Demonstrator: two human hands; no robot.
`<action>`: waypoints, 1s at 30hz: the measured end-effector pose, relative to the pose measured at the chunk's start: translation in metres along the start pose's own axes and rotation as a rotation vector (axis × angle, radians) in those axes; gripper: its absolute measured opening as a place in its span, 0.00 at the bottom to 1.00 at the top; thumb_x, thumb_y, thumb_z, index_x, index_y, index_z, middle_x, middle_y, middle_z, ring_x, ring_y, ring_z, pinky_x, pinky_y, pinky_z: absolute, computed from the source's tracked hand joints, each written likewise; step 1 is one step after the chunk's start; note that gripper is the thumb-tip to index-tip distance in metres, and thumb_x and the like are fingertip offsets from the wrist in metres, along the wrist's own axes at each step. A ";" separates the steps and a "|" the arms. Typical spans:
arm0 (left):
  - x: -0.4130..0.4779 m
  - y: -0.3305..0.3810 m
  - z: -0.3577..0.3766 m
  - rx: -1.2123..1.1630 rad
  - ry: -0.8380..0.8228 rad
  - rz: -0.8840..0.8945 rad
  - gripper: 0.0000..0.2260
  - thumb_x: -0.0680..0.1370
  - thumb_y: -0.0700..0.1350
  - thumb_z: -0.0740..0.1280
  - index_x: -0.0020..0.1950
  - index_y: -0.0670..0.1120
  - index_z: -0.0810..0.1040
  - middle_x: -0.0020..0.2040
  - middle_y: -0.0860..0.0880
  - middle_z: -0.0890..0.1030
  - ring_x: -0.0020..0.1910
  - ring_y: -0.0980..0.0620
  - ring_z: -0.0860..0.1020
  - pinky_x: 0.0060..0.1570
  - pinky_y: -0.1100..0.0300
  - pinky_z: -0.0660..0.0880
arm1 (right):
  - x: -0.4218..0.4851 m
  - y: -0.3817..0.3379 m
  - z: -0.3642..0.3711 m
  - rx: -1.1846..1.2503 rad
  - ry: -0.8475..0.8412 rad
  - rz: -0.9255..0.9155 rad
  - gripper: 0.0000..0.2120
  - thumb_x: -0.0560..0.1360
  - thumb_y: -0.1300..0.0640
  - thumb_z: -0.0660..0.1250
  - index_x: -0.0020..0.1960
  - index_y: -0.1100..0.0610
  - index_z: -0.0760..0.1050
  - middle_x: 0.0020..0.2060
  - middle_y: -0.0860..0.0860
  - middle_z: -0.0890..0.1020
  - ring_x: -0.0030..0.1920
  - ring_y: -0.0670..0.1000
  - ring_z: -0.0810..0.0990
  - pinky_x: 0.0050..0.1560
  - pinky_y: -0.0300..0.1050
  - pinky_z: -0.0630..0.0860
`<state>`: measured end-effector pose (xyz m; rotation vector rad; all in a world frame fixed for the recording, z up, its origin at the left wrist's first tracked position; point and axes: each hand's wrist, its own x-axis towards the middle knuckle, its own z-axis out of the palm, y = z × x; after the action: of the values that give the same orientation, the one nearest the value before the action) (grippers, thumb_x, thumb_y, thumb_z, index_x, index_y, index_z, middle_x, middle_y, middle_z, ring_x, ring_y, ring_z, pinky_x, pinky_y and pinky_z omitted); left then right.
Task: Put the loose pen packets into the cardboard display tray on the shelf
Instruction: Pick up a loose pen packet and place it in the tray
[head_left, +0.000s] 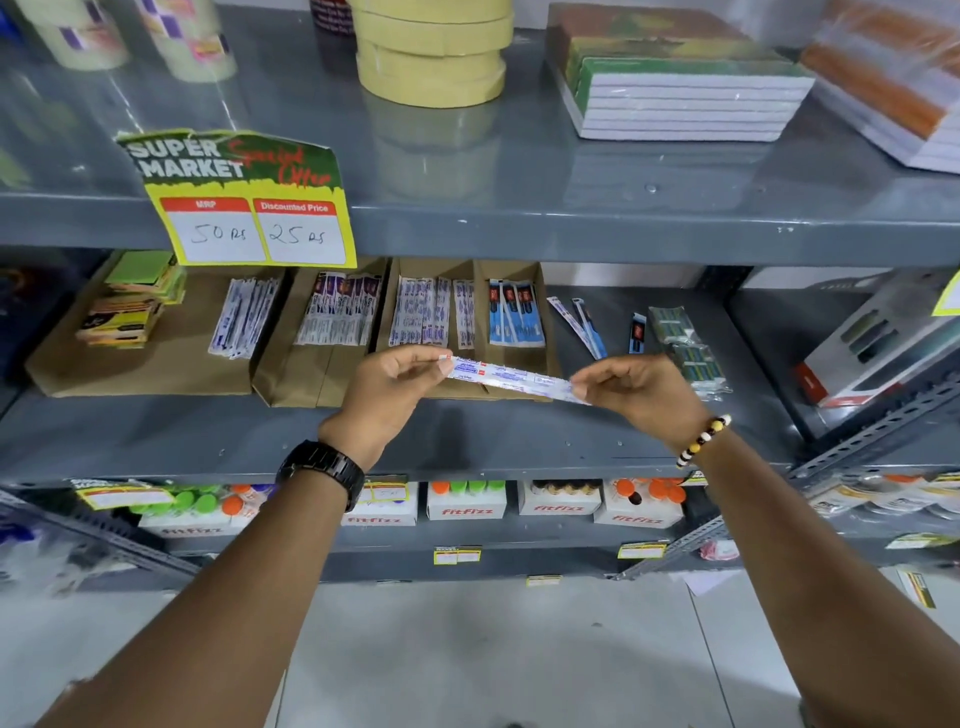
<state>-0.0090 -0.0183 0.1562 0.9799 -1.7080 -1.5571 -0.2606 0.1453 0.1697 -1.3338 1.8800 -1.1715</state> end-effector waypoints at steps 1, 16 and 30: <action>0.001 -0.001 0.000 0.009 0.007 0.004 0.04 0.75 0.46 0.74 0.48 0.55 0.84 0.50 0.56 0.86 0.50 0.61 0.82 0.49 0.68 0.74 | 0.001 0.000 0.003 -0.047 -0.027 -0.005 0.06 0.71 0.60 0.75 0.48 0.58 0.85 0.42 0.53 0.87 0.41 0.46 0.84 0.49 0.39 0.80; -0.014 -0.110 -0.036 1.084 0.141 0.385 0.31 0.80 0.61 0.59 0.77 0.44 0.62 0.78 0.41 0.64 0.78 0.39 0.58 0.73 0.38 0.60 | 0.047 0.006 0.084 0.163 0.177 0.342 0.05 0.70 0.59 0.75 0.46 0.57 0.85 0.36 0.52 0.86 0.27 0.43 0.81 0.33 0.35 0.77; -0.004 -0.172 -0.044 1.320 -0.133 0.454 0.32 0.83 0.62 0.49 0.80 0.42 0.56 0.80 0.40 0.56 0.80 0.39 0.52 0.74 0.36 0.56 | 0.171 -0.007 0.172 -0.235 0.290 0.261 0.04 0.66 0.61 0.73 0.35 0.53 0.84 0.38 0.48 0.87 0.38 0.51 0.86 0.45 0.48 0.83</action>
<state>0.0499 -0.0438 -0.0091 0.8920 -2.8122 -0.0460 -0.1784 -0.0732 0.1039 -1.0319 2.3794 -1.0790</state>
